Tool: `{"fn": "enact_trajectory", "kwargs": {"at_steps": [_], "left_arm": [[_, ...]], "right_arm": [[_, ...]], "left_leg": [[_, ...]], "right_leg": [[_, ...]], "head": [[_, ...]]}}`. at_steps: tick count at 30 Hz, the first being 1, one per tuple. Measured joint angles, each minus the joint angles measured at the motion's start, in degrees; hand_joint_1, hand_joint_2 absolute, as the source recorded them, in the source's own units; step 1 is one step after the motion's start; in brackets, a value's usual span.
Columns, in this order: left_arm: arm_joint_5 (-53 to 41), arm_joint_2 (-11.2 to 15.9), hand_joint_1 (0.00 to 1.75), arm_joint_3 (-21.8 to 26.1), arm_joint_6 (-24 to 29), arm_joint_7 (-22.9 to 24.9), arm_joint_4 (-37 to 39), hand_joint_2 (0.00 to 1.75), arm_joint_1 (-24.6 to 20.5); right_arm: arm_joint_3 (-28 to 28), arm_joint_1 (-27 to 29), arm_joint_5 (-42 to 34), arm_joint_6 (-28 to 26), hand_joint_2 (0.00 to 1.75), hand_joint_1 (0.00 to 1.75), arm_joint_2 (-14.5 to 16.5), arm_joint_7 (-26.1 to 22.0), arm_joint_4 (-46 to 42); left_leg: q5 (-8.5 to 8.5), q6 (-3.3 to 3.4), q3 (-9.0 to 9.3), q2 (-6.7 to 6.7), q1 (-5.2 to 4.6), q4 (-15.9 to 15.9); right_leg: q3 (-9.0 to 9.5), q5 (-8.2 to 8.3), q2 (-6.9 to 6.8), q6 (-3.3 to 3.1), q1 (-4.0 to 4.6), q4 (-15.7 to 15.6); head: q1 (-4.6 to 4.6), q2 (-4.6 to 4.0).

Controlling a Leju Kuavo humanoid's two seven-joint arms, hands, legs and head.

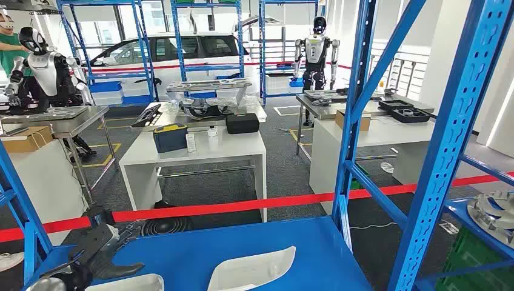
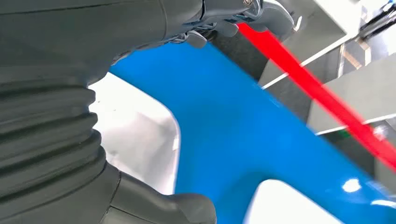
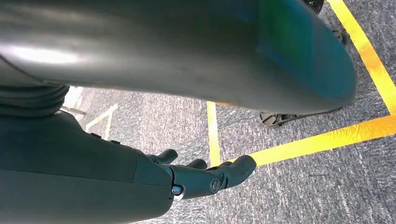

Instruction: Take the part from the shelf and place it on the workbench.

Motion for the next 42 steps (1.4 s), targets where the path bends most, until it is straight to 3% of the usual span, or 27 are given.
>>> {"fn": "enact_trajectory", "kwargs": {"at_steps": [7, 27, 42], "left_arm": [[-5.23, 0.56, 0.00, -6.61, -0.10, 0.28, 0.62, 1.75, 0.00], [-13.64, 2.96, 0.00, -19.27, -0.10, 3.68, 2.53, 1.75, 0.04], [-15.85, 5.37, 0.00, -23.86, 0.26, 5.42, 3.51, 1.75, 0.39]], "right_arm": [[-0.13, 0.03, 0.03, 0.00, 0.00, 0.00, 0.00, 0.05, 0.00], [-0.38, 0.13, 0.78, 0.00, 0.00, 0.00, -0.02, 0.06, 0.00], [-0.38, 0.11, 1.85, 0.01, 0.00, 0.00, -0.02, 0.14, 0.00]], "left_leg": [[-0.05, 0.08, -0.01, -0.01, -0.01, 0.04], [-0.09, 0.13, -0.03, 0.00, 0.00, 0.04], [-0.09, 0.13, -0.04, -0.01, 0.00, 0.04]], "right_leg": [[0.03, 0.01, 0.00, 0.01, -0.01, -0.03], [0.02, -0.01, 0.00, 0.02, 0.00, -0.03], [0.02, -0.01, 0.00, 0.02, 0.00, -0.03]], "head": [[-0.01, -0.01], [-0.01, -0.01], [0.00, 0.00]]}}
